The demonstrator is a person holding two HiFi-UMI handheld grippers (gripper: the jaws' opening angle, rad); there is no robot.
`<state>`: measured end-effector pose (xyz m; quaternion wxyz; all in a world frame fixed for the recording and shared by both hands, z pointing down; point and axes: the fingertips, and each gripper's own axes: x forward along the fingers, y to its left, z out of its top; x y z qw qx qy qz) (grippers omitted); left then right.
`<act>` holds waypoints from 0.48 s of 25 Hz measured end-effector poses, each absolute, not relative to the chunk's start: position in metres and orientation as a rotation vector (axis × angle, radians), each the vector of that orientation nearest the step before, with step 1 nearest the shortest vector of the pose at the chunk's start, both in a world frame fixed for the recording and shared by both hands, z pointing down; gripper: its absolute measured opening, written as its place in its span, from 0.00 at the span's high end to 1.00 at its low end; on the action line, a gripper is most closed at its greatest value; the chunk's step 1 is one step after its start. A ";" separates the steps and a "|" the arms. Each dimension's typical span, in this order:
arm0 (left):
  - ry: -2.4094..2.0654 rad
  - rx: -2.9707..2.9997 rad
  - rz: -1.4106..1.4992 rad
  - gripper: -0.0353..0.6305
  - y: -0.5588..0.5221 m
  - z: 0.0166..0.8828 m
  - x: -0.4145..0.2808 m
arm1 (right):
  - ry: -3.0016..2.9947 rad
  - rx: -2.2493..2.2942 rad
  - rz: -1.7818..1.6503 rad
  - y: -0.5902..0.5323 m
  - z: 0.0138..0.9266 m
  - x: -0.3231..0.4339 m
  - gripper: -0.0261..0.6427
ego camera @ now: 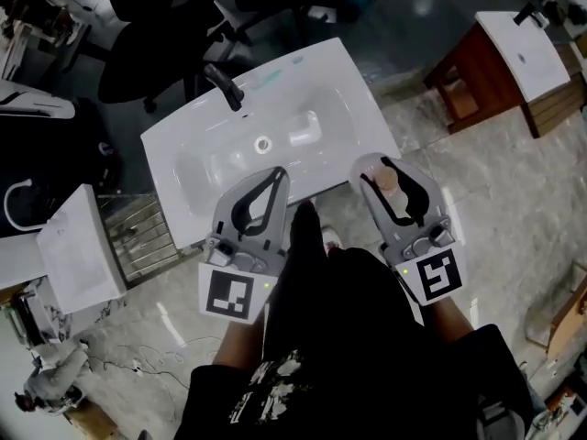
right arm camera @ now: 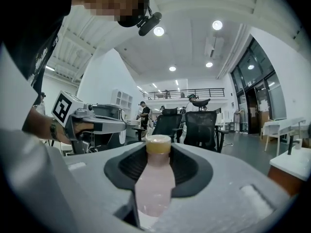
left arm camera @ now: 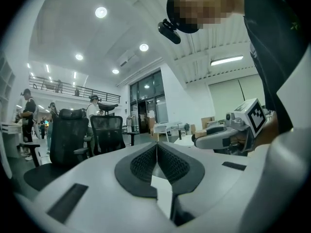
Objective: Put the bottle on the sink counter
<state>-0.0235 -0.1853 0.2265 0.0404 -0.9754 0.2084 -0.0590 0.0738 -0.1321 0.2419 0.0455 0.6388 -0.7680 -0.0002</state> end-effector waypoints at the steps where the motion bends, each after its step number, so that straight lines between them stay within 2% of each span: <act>1: 0.636 -2.992 -0.182 0.92 -0.196 0.227 -0.025 | -2.347 1.959 0.004 -0.144 0.242 0.071 0.76; 12: 0.533 -2.961 -0.167 0.92 -0.326 0.237 -0.018 | -2.343 1.944 -0.004 -0.285 0.243 0.059 0.76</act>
